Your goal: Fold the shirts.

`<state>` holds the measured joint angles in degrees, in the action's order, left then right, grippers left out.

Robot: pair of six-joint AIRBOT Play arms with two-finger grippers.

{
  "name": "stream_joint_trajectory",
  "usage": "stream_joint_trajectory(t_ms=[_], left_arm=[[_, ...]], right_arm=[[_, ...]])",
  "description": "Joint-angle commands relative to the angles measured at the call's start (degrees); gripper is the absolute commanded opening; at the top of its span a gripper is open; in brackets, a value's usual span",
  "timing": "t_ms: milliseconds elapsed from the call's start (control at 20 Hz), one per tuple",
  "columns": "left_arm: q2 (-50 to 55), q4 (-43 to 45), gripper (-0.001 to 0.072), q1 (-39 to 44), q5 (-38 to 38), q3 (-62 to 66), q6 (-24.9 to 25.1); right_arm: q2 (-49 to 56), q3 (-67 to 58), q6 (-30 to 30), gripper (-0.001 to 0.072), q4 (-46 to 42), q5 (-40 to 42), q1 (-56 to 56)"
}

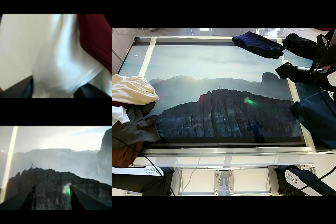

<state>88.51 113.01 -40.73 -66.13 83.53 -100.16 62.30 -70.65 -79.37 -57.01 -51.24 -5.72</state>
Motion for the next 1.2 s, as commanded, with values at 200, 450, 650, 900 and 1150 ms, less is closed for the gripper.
stream_joint_trajectory(t_ms=[200,450,650,900,1150], left_arm=[[-6.64,-0.85,0.0013,1.14,-3.34,0.42,-1.31],[-23.17,-9.81,0.0013,3.30,-1.27,0.42,-2.82],[-37.97,-33.59,0.0013,4.09,10.21,0.42,-4.44],[-47.43,-61.81,0.0013,12.61,24.37,0.42,2.08],[-42.49,-64.46,0.0013,30.08,8.96,-0.35,7.82]], right_arm=[[-0.35,-0.44,-0.02,0.0486,7.72,-0.55,0.04],[-0.59,-11.19,0.02,0.0486,7.04,-11.32,0.00],[-0.61,-25.24,0.04,0.0486,3.76,-20.52,0.00],[-0.66,-40.52,0.04,0.0486,-1.27,-23.74,-0.02],[-1.09,-46.42,0.04,0.0486,-4.04,-24.90,-0.02]])
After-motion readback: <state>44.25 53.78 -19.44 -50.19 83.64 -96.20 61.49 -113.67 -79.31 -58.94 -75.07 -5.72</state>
